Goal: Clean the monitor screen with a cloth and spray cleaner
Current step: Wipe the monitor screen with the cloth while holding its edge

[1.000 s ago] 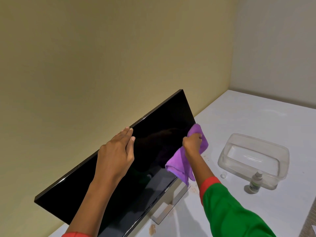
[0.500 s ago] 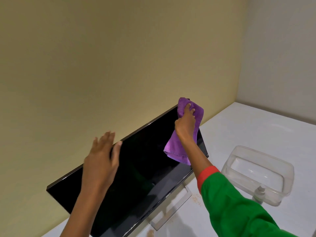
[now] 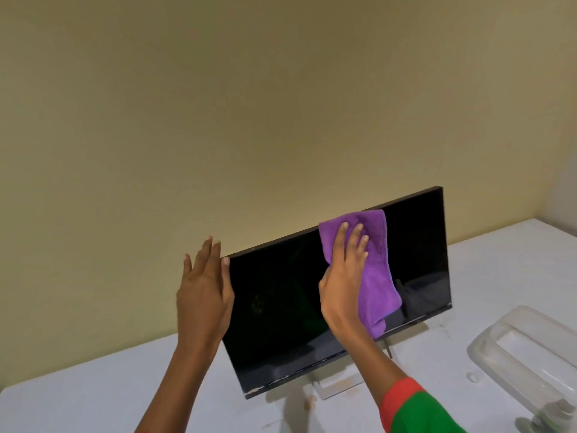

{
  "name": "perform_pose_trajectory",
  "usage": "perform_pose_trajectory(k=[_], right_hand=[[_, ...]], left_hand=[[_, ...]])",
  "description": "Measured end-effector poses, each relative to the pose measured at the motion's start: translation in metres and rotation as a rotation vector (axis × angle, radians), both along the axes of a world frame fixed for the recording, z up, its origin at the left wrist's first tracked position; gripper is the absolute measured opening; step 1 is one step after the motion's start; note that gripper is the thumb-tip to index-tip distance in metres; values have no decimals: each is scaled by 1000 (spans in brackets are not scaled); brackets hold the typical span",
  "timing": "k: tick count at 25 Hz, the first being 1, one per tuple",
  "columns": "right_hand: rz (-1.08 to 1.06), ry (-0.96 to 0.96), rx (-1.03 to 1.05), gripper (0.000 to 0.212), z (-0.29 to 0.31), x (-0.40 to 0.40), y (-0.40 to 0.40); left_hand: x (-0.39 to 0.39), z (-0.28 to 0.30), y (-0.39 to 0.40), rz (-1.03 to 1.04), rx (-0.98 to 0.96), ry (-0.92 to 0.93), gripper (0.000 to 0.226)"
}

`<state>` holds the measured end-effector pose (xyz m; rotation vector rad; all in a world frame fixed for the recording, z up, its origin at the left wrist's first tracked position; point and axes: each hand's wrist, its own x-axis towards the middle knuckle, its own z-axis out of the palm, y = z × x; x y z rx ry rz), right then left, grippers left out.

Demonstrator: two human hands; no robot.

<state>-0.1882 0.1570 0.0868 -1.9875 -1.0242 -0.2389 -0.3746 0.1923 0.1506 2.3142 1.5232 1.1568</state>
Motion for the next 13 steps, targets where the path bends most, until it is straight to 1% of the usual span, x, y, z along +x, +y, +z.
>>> perform_pose_trajectory(k=[2,4,5,8,13], right_hand=[[73,-86,-15,96,-6,-20,-3],[114,-186,-45,98,-10,-35,-4],[131,-240,-59,96,-11,-41,-4],[189,-417,-64,77,-12,-57,-2],[299,-647,-59,66,-13,-78,5]], left_hand=[[-10,-3,1,15,-121,-118,42],[-18,-6,-1,4,-165,-247,41],[-21,-6,-2,5,-157,-297,40],[-28,-7,-3,23,-164,-406,40],[-42,-15,-4,-36,-232,-441,39]])
